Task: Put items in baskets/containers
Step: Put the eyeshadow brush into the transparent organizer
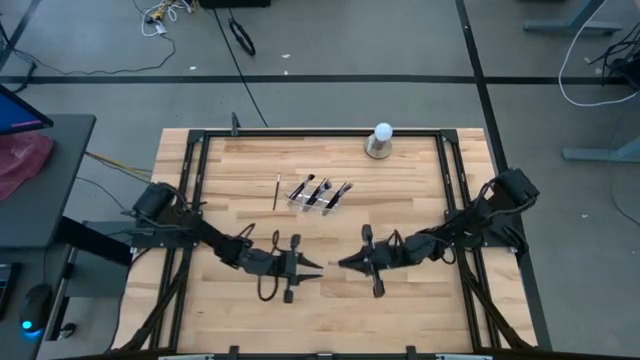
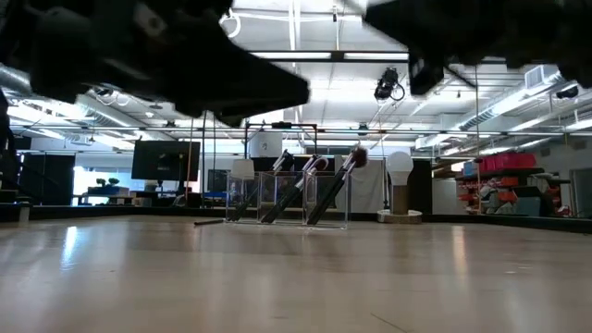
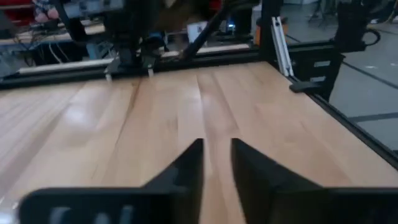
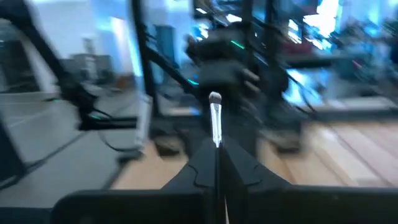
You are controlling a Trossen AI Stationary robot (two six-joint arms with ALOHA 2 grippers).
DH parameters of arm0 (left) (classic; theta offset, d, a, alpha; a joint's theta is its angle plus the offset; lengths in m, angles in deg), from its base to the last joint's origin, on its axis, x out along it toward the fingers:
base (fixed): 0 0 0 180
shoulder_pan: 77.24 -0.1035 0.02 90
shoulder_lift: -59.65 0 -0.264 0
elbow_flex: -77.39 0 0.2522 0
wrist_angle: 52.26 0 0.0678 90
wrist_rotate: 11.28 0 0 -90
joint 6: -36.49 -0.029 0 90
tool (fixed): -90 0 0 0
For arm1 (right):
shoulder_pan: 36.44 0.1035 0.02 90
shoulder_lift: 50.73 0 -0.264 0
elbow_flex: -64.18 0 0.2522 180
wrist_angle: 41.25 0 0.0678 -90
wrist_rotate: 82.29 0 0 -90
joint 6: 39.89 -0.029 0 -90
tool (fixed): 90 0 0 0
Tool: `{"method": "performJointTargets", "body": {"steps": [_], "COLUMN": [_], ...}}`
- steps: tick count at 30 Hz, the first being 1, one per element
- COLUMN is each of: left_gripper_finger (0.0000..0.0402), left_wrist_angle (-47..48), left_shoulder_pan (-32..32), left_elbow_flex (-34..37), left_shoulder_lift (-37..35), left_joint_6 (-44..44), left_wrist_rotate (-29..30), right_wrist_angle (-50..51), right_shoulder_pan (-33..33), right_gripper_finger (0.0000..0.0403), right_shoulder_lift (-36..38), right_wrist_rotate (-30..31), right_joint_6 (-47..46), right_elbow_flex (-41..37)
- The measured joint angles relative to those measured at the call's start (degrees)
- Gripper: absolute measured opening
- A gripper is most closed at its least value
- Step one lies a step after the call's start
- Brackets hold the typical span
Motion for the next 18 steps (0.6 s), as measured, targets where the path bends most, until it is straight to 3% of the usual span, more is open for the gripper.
{"method": "performJointTargets", "body": {"steps": [6,9,13,18], "left_gripper_finger": [0.0195,0.0233,0.0245,0.0225], "left_wrist_angle": [-0.3,-2.6,-2.5,-2.6], "left_shoulder_pan": [-1.5,-1.2,-0.1,1.1], "left_elbow_flex": [-5.0,-7.4,-10.9,-14.9], "left_shoulder_lift": [0.8,0.8,0.8,0.8], "left_joint_6": [-3.5,-7.2,-14.3,-20.2], "left_wrist_rotate": [-0.4,-0.3,-1.0,-4.1], "right_wrist_angle": [0.1,0.2,0.3,0.3], "right_shoulder_pan": [2.7,3.5,4.0,4.0], "right_gripper_finger": [0.0009,0.0009,0.0009,0.0009], "right_shoulder_lift": [0.1,0.1,0.1,0.1], "right_wrist_rotate": [-3.9,-4.9,-6.2,-6.9], "right_joint_6": [5.2,6.4,6.5,6.6], "right_elbow_flex": [5.3,6.0,6.1,6.1]}}
